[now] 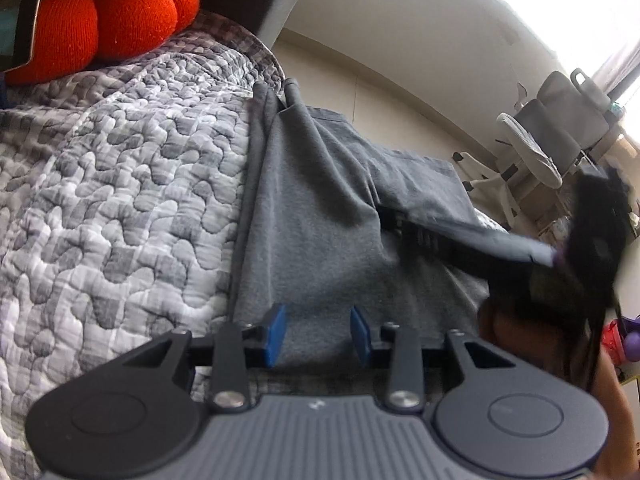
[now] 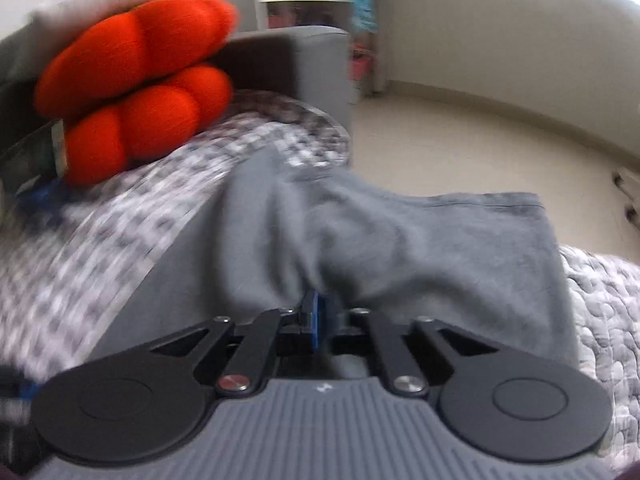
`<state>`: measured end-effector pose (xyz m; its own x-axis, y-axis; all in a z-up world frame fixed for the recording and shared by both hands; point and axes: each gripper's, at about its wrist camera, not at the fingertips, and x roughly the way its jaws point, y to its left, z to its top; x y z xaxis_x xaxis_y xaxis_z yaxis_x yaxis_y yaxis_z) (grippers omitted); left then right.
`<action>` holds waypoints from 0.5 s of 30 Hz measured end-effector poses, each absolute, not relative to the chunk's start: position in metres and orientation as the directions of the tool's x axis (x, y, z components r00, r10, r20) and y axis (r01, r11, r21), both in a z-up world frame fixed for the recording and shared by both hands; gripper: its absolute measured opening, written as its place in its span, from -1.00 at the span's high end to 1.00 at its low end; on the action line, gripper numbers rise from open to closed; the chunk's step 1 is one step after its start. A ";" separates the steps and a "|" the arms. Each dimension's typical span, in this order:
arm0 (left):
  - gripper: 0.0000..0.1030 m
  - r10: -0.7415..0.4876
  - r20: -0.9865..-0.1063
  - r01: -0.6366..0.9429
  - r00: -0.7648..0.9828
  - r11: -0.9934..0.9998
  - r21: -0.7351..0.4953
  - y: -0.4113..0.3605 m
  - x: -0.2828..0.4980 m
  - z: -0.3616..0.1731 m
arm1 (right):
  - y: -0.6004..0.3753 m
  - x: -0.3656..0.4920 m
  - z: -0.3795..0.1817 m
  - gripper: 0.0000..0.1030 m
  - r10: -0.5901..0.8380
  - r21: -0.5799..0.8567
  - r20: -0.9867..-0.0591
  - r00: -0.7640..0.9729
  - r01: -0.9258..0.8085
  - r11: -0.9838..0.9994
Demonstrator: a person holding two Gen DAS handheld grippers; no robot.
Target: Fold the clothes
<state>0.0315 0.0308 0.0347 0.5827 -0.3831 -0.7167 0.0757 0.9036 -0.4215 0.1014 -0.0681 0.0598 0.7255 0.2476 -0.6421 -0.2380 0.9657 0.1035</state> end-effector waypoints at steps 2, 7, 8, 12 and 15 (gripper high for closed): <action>0.29 -0.388 -0.715 0.077 0.581 0.901 -0.427 0.032 0.031 0.034 | -0.067 0.115 0.064 0.87 0.257 0.119 -0.638 0.726 -0.237 0.964; 0.29 -0.390 -0.720 0.065 0.574 0.898 -0.435 0.033 0.032 0.035 | -0.036 0.133 0.077 0.69 0.462 0.151 -0.607 0.647 -0.477 0.866; 0.28 -0.390 -0.721 0.064 0.573 0.898 -0.434 0.033 0.032 0.035 | -0.025 0.136 0.079 0.69 0.480 0.128 -0.610 0.630 -0.519 0.845; 0.29 -0.389 -0.722 0.073 0.572 0.901 -0.428 0.033 0.032 0.035 | 0.007 0.174 0.061 0.96 0.384 0.023 -0.681 0.623 -0.506 0.862; 0.29 -0.391 -0.723 0.081 0.569 0.902 -0.424 0.033 0.031 0.035 | 0.002 0.204 0.061 0.90 0.376 0.079 -0.652 0.659 -0.434 0.897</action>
